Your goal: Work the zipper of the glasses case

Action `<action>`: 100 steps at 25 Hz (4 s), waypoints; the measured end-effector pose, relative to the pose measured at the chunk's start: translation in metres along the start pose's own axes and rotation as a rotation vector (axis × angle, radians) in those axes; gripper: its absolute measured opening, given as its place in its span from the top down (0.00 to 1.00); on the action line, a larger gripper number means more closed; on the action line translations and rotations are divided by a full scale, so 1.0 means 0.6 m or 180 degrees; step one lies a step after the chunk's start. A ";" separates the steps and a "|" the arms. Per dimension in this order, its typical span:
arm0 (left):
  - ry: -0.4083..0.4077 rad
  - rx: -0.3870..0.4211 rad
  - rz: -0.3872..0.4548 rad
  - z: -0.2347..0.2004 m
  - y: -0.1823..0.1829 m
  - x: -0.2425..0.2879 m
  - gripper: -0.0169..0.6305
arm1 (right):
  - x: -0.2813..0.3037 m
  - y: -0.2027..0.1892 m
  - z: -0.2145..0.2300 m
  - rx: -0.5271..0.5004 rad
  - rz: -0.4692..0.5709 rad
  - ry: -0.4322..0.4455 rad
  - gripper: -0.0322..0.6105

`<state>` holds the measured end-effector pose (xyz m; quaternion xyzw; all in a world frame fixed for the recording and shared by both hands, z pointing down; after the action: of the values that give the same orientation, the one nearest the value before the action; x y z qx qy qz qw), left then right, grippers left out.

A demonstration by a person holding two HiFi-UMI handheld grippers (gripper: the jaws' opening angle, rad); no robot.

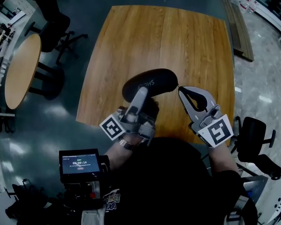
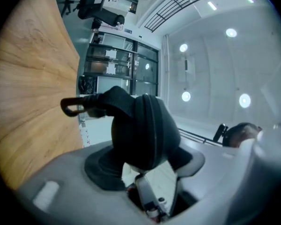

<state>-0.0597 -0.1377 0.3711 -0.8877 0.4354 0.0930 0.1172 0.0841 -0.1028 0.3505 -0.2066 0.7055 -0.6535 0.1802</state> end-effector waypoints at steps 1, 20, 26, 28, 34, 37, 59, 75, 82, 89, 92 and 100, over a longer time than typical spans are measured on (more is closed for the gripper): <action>-0.0003 0.0012 0.0102 0.004 0.002 -0.001 0.59 | 0.003 0.003 -0.003 -0.0026 0.0023 -0.0033 0.94; 0.0151 0.0292 0.0370 0.006 0.023 0.016 0.59 | 0.012 -0.013 -0.021 -0.0190 -0.0118 0.0087 0.79; 0.0316 0.0631 -0.0158 -0.011 -0.004 0.007 0.59 | 0.025 -0.004 -0.030 -0.0885 -0.0628 0.0460 0.56; 0.0344 0.0714 -0.0330 -0.016 -0.016 0.003 0.59 | 0.034 -0.012 -0.031 -0.1152 -0.0945 0.0599 0.53; 0.0437 0.0566 -0.0426 -0.040 -0.032 -0.005 0.59 | 0.049 -0.040 -0.040 -0.1196 -0.1173 0.0730 0.52; 0.0475 0.0588 -0.0529 -0.046 -0.037 -0.009 0.58 | 0.054 -0.044 -0.040 -0.1101 -0.1157 0.0711 0.49; 0.0558 0.0678 -0.1165 -0.060 -0.072 -0.006 0.57 | 0.037 -0.054 -0.054 -0.1055 -0.1237 0.0938 0.46; 0.1322 0.1204 -0.0543 -0.129 0.045 -0.091 0.68 | -0.021 -0.129 0.011 -0.0592 -0.1243 0.0612 0.47; 0.1366 0.2155 -0.1315 -0.141 -0.064 -0.129 0.98 | -0.018 -0.368 0.091 0.0490 -0.1473 0.0406 0.47; 0.1343 0.2569 -0.1842 -0.140 -0.114 -0.152 0.98 | 0.030 -0.487 0.129 0.0768 -0.1790 0.0535 0.47; 0.1496 0.2510 -0.1775 -0.146 -0.110 -0.168 0.98 | 0.044 -0.505 0.138 0.0591 -0.1964 0.0780 0.47; 0.1727 0.2315 -0.1676 -0.164 -0.108 -0.197 0.98 | 0.051 -0.517 0.143 0.0248 -0.2325 0.1127 0.46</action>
<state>-0.0735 -0.0391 0.5049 -0.8612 0.2163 -0.3301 0.3202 0.1208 -0.2106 0.6532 -0.3210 0.5805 -0.7263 -0.1802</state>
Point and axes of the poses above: the fingertips, and each gripper's own axes: x forward along the fingers, z to its right, y out of its top, the point moved 4 cm from there along -x, backward along the fingers, and after that the axes turned 15 degrees about y, right-handed, at the moved point
